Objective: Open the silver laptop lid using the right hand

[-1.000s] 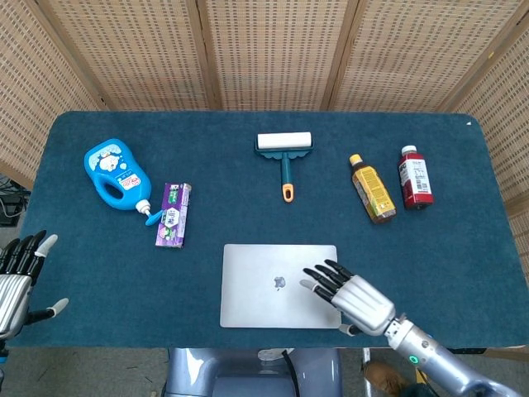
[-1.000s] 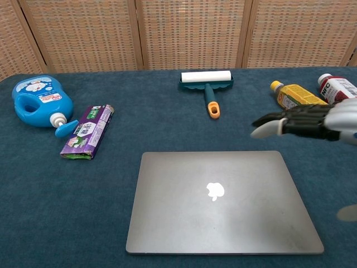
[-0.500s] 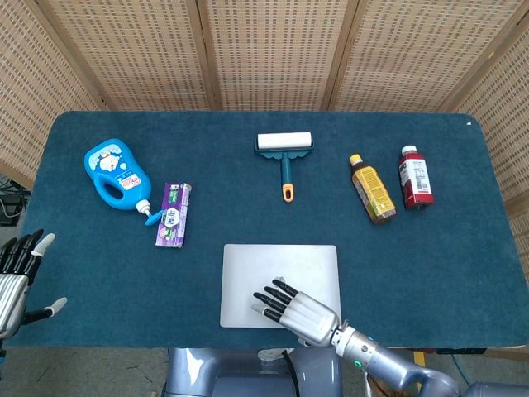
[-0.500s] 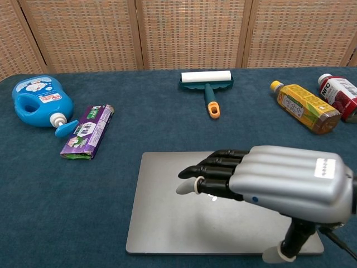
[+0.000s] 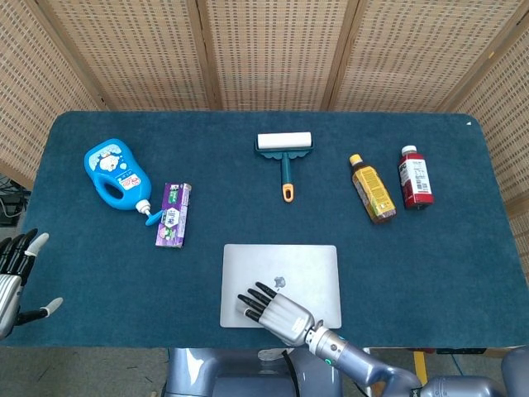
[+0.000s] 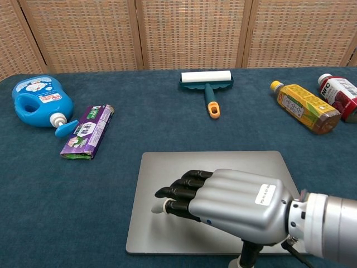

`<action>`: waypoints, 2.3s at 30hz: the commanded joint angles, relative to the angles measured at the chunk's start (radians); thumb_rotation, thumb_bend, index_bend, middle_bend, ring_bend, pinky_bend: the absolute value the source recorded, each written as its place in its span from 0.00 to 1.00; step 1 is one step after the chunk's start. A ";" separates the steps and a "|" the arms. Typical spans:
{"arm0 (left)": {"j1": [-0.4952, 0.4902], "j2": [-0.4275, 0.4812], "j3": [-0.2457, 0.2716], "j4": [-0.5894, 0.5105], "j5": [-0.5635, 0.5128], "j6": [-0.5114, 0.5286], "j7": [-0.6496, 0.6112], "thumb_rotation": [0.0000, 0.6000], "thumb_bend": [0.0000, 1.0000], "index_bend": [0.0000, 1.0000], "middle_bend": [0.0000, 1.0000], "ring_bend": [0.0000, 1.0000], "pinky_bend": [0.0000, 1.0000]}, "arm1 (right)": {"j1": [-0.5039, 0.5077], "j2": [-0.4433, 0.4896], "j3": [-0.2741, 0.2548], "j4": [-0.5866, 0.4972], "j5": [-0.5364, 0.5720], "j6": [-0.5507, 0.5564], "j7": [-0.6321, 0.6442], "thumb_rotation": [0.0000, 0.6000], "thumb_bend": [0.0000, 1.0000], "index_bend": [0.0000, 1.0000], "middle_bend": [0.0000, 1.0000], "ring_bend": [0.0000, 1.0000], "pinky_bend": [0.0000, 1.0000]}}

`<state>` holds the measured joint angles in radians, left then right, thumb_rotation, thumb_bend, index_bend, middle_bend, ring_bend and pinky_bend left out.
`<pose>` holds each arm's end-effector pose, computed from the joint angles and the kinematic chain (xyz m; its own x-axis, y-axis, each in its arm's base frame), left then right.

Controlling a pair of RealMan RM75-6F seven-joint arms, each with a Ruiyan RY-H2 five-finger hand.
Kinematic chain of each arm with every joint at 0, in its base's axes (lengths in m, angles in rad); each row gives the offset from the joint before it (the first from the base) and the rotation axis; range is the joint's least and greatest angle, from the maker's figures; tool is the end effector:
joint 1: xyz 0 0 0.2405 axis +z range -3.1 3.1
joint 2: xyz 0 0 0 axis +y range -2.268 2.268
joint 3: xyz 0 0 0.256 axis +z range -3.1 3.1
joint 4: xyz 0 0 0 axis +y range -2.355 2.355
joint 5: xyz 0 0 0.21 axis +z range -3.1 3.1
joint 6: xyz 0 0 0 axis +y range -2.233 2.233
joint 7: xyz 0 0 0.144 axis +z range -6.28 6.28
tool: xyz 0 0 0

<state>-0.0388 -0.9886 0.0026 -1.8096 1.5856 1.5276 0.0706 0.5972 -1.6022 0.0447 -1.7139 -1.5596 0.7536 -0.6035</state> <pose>-0.2790 0.1542 0.1766 0.4039 0.0289 0.9143 0.9141 -0.0529 -0.4021 -0.1042 -0.2067 -0.0732 0.6999 -0.2226 0.6787 -0.5098 -0.8211 0.2565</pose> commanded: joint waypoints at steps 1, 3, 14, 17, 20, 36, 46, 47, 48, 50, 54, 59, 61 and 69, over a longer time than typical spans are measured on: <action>0.000 0.003 0.000 0.001 0.001 0.001 -0.007 1.00 0.00 0.00 0.00 0.00 0.00 | 0.009 -0.029 0.006 0.020 0.040 0.004 -0.033 1.00 0.00 0.00 0.00 0.00 0.00; 0.000 0.005 0.000 0.001 0.001 0.001 -0.009 1.00 0.00 0.00 0.00 0.00 0.00 | 0.013 -0.041 0.007 0.029 0.055 0.008 -0.050 1.00 0.02 0.00 0.00 0.00 0.00; 0.000 0.014 0.000 0.006 -0.004 0.001 -0.035 1.00 0.00 0.00 0.00 0.00 0.00 | 0.034 -0.106 -0.009 0.066 0.112 0.044 -0.118 1.00 0.03 0.00 0.00 0.00 0.00; 0.000 0.015 0.000 0.006 -0.004 0.001 -0.039 1.00 0.00 0.00 0.00 0.00 0.00 | 0.038 -0.121 -0.015 0.072 0.124 0.052 -0.137 1.00 0.03 0.00 0.00 0.00 0.00; 0.000 0.017 -0.001 0.005 -0.005 0.001 -0.044 1.00 0.00 0.00 0.00 0.00 0.00 | 0.045 -0.136 -0.023 0.085 0.126 0.064 -0.173 1.00 0.05 0.00 0.00 0.00 0.00; -0.004 0.020 -0.002 0.005 -0.010 -0.006 -0.049 1.00 0.00 0.00 0.00 0.00 0.00 | 0.065 -0.155 -0.021 0.089 0.179 0.107 -0.202 1.00 0.30 0.04 0.00 0.00 0.00; -0.004 0.021 -0.001 0.003 -0.009 -0.006 -0.048 1.00 0.00 0.00 0.00 0.00 0.00 | 0.076 -0.143 -0.030 0.076 0.183 0.133 -0.215 1.00 0.39 0.06 0.00 0.00 0.00; -0.004 0.021 -0.001 0.002 -0.008 -0.005 -0.048 1.00 0.00 0.00 0.00 0.00 0.00 | 0.077 -0.144 -0.032 0.079 0.179 0.137 -0.217 1.00 0.40 0.06 0.00 0.00 0.00; -0.004 0.021 0.000 0.002 -0.008 -0.005 -0.049 1.00 0.00 0.00 0.00 0.00 0.00 | 0.078 -0.145 -0.035 0.081 0.175 0.141 -0.218 1.00 0.40 0.06 0.00 0.00 0.00; -0.004 0.021 -0.001 0.003 -0.009 -0.005 -0.050 1.00 0.00 0.00 0.00 0.00 0.00 | 0.080 -0.147 -0.039 0.088 0.155 0.155 -0.223 1.00 0.42 0.07 0.01 0.00 0.00; -0.005 0.021 -0.001 0.003 -0.010 -0.007 -0.050 1.00 0.00 0.00 0.00 0.00 0.00 | 0.079 -0.149 -0.046 0.103 0.107 0.192 -0.233 1.00 0.49 0.07 0.03 0.00 0.00; -0.007 0.018 0.000 0.002 -0.010 -0.011 -0.040 1.00 0.00 0.00 0.00 0.00 0.00 | 0.075 -0.143 -0.044 0.124 0.038 0.253 -0.228 1.00 0.51 0.07 0.05 0.00 0.00; -0.007 0.017 0.000 0.001 -0.011 -0.010 -0.037 1.00 0.00 0.00 0.00 0.00 0.00 | 0.072 -0.142 -0.037 0.138 0.019 0.278 -0.238 1.00 0.52 0.07 0.05 0.00 0.00; -0.007 0.014 0.001 0.000 -0.012 -0.013 -0.026 1.00 0.00 0.00 0.00 0.00 0.00 | 0.038 -0.151 0.013 0.253 -0.069 0.445 -0.373 1.00 0.55 0.06 0.07 0.00 0.00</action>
<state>-0.0461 -0.9748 0.0037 -1.8100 1.5740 1.5145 0.0444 0.6487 -1.7496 0.0410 -1.4875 -1.6099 1.1667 -0.9493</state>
